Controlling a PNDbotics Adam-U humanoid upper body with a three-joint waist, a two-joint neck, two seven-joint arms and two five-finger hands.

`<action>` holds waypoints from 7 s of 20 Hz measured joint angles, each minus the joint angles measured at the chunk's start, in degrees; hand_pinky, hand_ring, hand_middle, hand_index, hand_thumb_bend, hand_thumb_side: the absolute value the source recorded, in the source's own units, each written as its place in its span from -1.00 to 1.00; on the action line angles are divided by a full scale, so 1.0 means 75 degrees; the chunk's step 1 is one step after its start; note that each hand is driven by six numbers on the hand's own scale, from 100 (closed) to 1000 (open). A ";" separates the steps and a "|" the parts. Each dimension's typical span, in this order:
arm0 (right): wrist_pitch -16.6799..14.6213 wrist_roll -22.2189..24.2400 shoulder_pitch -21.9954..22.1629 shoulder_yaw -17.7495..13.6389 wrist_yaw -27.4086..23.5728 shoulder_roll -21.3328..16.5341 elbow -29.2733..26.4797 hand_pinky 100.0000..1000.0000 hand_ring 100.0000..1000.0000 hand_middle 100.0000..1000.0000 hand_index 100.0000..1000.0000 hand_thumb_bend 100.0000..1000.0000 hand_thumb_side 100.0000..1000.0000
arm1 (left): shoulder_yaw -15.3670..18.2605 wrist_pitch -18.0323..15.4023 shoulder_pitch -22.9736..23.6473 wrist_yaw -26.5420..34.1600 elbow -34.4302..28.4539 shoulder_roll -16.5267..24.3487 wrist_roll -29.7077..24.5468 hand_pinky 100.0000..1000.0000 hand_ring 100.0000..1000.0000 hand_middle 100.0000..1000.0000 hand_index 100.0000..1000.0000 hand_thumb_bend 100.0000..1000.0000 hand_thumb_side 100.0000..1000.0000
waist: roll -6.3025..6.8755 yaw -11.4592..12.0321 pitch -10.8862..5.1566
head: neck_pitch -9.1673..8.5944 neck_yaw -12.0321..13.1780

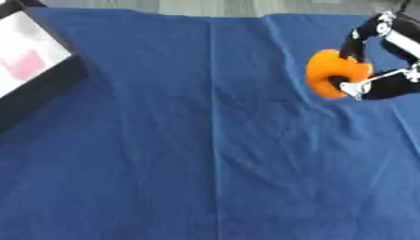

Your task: Pick up the objects with one hand, pass them to the other hand, and then place them into the box on the other side of the table.

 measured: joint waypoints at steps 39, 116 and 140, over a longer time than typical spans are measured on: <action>-0.1668 -0.1812 -0.2312 0.2926 -0.0081 0.2397 0.0001 0.46 0.00 -0.56 -0.05 -0.80 -1.00 | -0.1354 -0.0166 -0.1748 -0.0255 -0.1113 0.0525 -0.3587 0.84 0.51 0.46 0.66 -1.00 0.49 | 0.0305 0.0460 -0.0135 | 0.0107 0.0091; -0.1620 -0.1413 -0.2314 0.3653 0.1874 0.2705 0.0045 0.69 0.66 0.49 0.81 0.29 -0.15 | -0.3134 0.1161 -0.2582 -0.2856 -0.1545 -0.0688 -0.5099 0.41 -0.15 -0.52 -0.42 -1.00 -0.81 | 0.0425 0.0556 -0.0174 | 0.0178 0.0102; -0.1375 -0.1731 -0.1899 0.3334 0.1848 0.2382 0.0036 0.64 0.56 0.34 0.61 0.21 -0.80 | -0.0807 0.0702 -0.0983 -0.2448 0.1524 0.0631 -0.1932 0.49 -0.12 -0.46 -0.30 -1.00 -0.79 | 0.0348 0.0345 -0.0174 | 0.0128 0.1024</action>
